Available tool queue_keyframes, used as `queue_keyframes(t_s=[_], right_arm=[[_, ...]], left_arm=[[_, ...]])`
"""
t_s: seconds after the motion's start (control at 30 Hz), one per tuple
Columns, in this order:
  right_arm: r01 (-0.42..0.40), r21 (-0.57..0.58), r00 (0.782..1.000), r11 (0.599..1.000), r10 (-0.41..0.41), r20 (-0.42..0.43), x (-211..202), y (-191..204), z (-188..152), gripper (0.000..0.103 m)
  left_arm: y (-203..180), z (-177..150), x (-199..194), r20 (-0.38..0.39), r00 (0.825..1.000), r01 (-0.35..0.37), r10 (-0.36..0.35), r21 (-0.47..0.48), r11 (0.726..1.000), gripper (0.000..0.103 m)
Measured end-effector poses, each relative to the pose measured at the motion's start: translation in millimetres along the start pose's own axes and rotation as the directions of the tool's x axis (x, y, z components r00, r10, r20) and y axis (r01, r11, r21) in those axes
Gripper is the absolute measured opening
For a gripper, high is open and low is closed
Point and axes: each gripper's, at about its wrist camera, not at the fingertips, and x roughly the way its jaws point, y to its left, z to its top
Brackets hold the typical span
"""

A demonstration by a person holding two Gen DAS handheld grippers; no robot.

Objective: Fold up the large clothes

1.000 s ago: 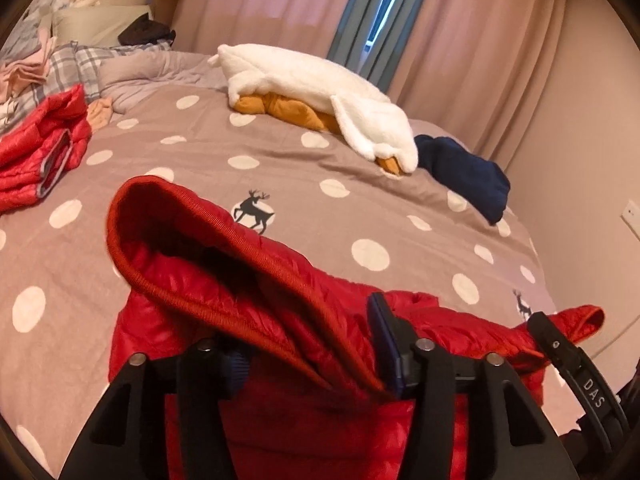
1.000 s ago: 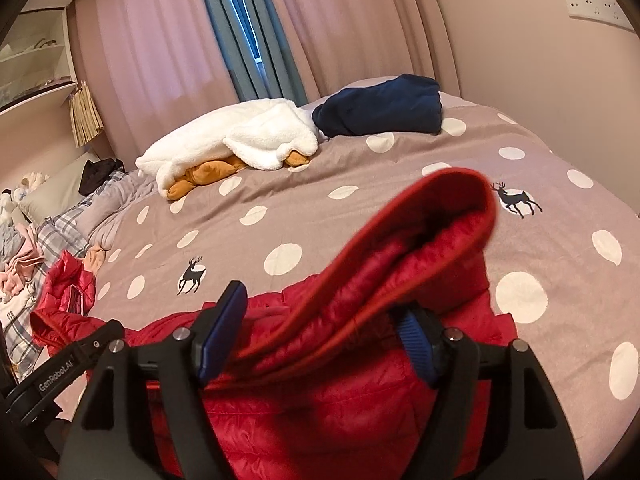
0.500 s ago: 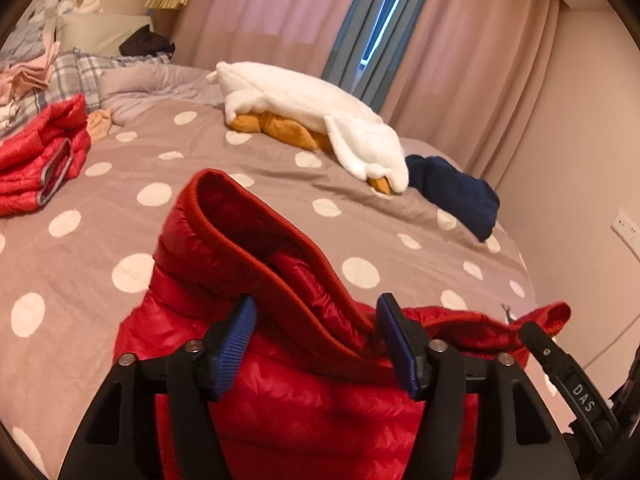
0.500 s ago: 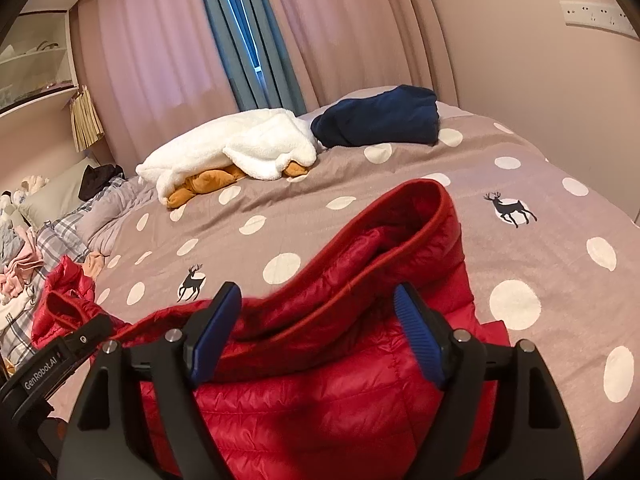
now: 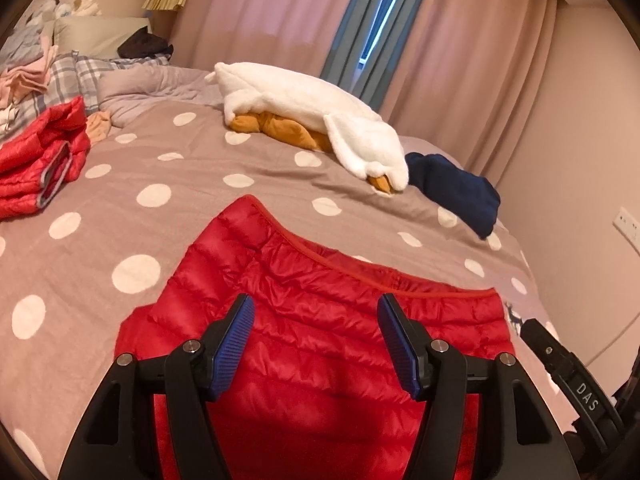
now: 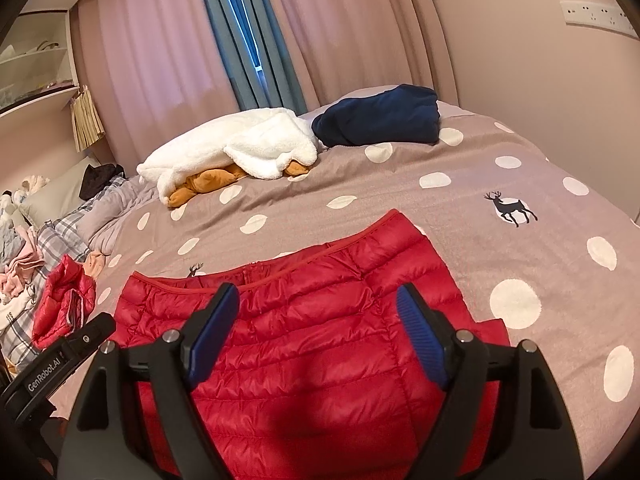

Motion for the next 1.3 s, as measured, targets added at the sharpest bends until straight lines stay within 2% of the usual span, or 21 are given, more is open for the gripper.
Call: queue_keyframes(t_s=[0.2, 0.37, 0.5, 0.63, 0.8, 1.3], right_arm=[[0.002, -0.009, 1.0, 1.0, -0.002, -0.01, 5.4, 2.0, -3.7, 0.082], [0.003, -0.026, 0.996, 1.0, -0.005, -0.087, 37.1, 5.3, -21.7, 0.083], [0.041, -0.055, 0.983, 0.998, -0.05, -0.175, 79.5, 1.3, -48.3, 0.083], [0.063, -0.096, 0.99, 0.993, -0.074, -0.122, 94.0, -1.6, -63.6, 0.086], [0.098, -0.145, 0.99, 0.985, -0.112, -0.09, 96.9, 1.5, -72.7, 0.087], [0.086, -0.136, 0.991, 0.987, -0.098, -0.089, 99.8, -3.6, -69.5, 0.087]], left_arm=[[-0.5, -4.3, 5.6, 0.014, 1.0, -0.007, 0.007, 0.009, 1.0, 0.063], [-5.2, -22.3, 34.6, 0.042, 0.996, -0.088, 0.084, 0.081, 0.993, 0.063], [2.5, -49.1, 84.8, 0.001, 0.982, -0.188, 0.19, 0.112, 0.976, 0.063], [9.3, -58.2, 85.7, 0.067, 0.988, -0.146, 0.14, 0.091, 0.985, 0.064], [12.6, -56.8, 86.5, 0.048, 0.99, -0.139, 0.135, 0.091, 0.986, 0.065], [1.9, -56.8, 96.7, 0.037, 0.985, -0.17, 0.167, 0.111, 0.979, 0.066]])
